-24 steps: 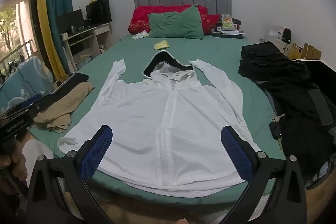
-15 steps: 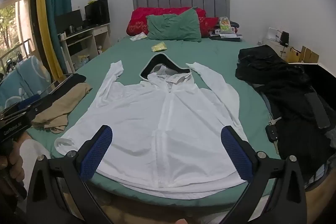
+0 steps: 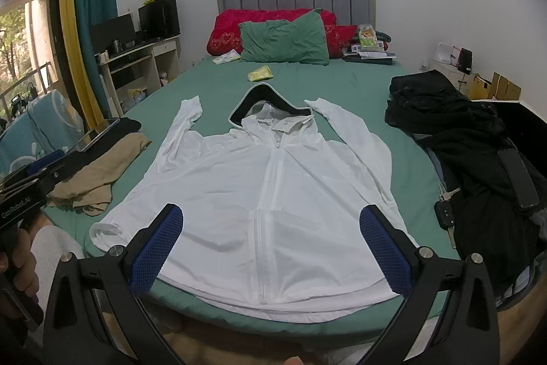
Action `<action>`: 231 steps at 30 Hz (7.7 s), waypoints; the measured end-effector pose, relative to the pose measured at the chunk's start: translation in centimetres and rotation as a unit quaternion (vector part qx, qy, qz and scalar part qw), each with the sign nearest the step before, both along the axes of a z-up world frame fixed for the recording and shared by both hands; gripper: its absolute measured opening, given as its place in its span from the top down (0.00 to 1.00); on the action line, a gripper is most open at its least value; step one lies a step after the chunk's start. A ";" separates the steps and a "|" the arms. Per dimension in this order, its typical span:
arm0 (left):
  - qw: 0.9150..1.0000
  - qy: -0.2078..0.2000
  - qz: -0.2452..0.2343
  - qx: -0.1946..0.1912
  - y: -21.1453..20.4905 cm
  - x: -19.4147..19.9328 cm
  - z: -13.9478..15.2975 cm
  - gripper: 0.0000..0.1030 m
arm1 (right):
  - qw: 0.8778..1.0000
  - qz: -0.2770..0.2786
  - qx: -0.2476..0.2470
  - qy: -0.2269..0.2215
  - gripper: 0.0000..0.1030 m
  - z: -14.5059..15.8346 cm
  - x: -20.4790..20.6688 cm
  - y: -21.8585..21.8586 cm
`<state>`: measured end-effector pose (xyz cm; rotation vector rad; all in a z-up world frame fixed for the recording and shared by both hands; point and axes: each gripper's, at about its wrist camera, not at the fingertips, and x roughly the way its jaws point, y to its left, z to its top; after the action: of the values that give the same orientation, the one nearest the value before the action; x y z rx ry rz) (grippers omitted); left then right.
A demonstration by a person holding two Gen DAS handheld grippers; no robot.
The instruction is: Fold large clothes
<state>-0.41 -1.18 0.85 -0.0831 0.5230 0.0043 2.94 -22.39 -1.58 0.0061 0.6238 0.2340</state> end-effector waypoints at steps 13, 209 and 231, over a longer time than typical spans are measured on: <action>1.000 -0.002 0.001 0.000 -0.2 0.1 0.2 0.32 | 1.000 -0.001 -0.003 0.004 0.01 -0.1 0.0 0.1; 0.951 0.272 -0.024 -0.145 15.7 32.0 -16.8 0.96 | 0.984 0.055 0.001 0.167 0.21 -13.1 23.6 -4.4; 0.966 0.206 0.032 -0.153 20.1 44.9 -20.1 0.98 | 0.982 0.022 -0.026 0.187 0.21 -13.2 25.0 -4.8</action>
<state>44.54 18.87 -19.21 -0.4072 0.9358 0.0050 27.92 -27.21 -14.81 -0.0144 1.0044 0.2611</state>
